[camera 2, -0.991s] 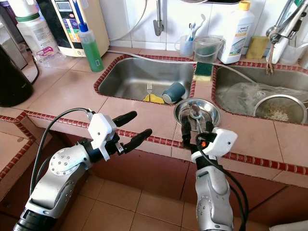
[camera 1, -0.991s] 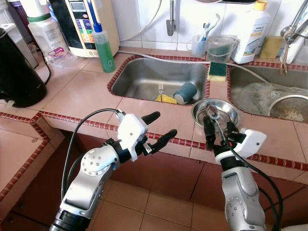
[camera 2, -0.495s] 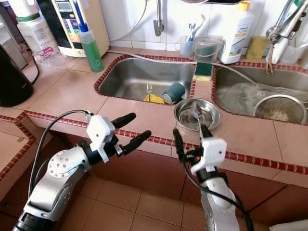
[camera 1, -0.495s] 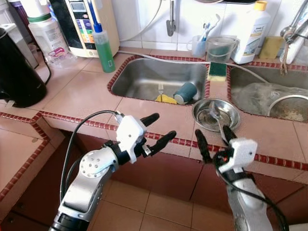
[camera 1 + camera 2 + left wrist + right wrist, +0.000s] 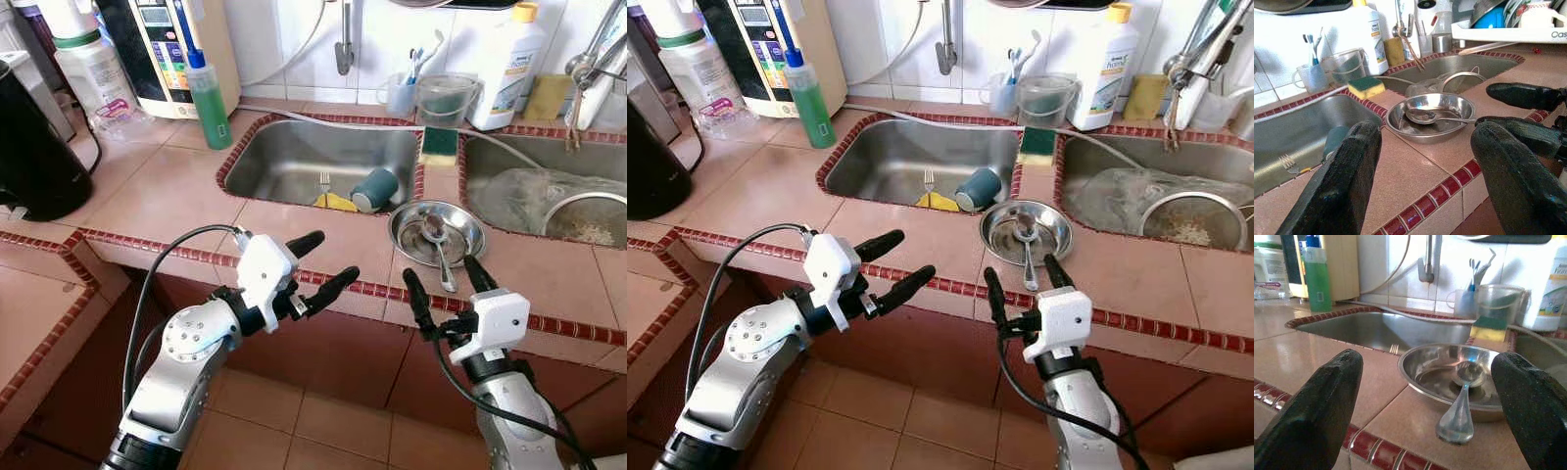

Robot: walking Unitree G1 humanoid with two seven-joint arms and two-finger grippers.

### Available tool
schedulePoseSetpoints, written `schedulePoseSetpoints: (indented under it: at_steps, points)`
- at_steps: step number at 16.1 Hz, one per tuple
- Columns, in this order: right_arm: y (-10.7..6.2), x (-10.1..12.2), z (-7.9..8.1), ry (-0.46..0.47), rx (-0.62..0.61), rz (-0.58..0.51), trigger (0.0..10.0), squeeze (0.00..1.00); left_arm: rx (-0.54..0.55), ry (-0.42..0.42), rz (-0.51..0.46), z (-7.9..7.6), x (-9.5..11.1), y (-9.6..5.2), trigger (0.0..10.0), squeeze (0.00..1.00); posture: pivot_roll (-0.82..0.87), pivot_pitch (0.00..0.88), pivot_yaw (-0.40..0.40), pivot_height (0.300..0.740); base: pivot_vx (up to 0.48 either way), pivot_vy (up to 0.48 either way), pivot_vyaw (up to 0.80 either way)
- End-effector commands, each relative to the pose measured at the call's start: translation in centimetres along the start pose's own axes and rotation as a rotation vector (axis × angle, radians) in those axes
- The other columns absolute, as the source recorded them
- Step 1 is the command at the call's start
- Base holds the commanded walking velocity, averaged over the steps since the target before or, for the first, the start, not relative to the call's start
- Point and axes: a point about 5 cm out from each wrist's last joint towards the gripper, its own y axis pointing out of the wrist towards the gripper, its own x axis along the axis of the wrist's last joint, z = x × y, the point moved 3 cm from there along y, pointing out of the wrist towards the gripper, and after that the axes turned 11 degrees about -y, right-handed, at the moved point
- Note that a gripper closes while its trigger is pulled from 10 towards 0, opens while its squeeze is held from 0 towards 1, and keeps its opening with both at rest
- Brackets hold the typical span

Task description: Kitchen organization

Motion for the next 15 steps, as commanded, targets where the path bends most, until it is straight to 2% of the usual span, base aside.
schedulePoseSetpoints:
  at_steps: [1, 3, 6, 9, 11, 15]
  points:
    - [0.2, 1.3, 0.1, -0.067, 0.017, -0.058, 10.0, 0.0, -0.015, 0.005, -0.001, -0.2, 0.3, -0.2, 10.0, 0.0, -0.23, 0.082, 0.114, 0.74, 0.0, 0.0, 0.0]
    - [0.1, 1.4, 0.3, -0.134, 0.046, -0.058, 10.0, 0.0, -0.015, 0.003, 0.001, -0.2, 0.2, -0.2, 10.0, 0.0, -0.23, 0.082, 0.114, 0.74, 0.0, 0.0, 0.0]
    - [-0.4, 0.8, 0.5, -0.337, 0.117, -0.04, 10.0, 0.0, -0.019, -0.002, 0.002, -0.2, 0.3, -0.2, 10.0, 0.0, -0.23, 0.082, 0.113, 0.74, 0.0, 0.0, 0.0]
    - [-0.9, 0.2, 0.4, -0.392, 0.147, -0.026, 10.0, 0.0, -0.061, -0.009, 0.014, -0.8, 0.2, -0.2, 10.0, 0.0, -0.23, 0.085, 0.112, 0.74, 0.0, 0.0, 0.0]
    - [-1.2, 0.1, 0.2, -0.445, 0.161, -0.022, 10.0, 0.0, -0.135, 0.02, 0.042, -2.1, -0.3, -0.4, 10.0, 0.0, -0.24, 0.087, 0.112, 0.74, 0.0, 0.0, 0.0]
    - [-2.1, -0.7, 0.3, -0.572, 0.23, -0.002, 10.0, 0.0, -0.157, 0.01, 0.061, -2.4, -0.7, -0.3, 10.0, 0.0, -0.25, 0.093, 0.114, 0.74, 0.0, 0.0, 0.0]
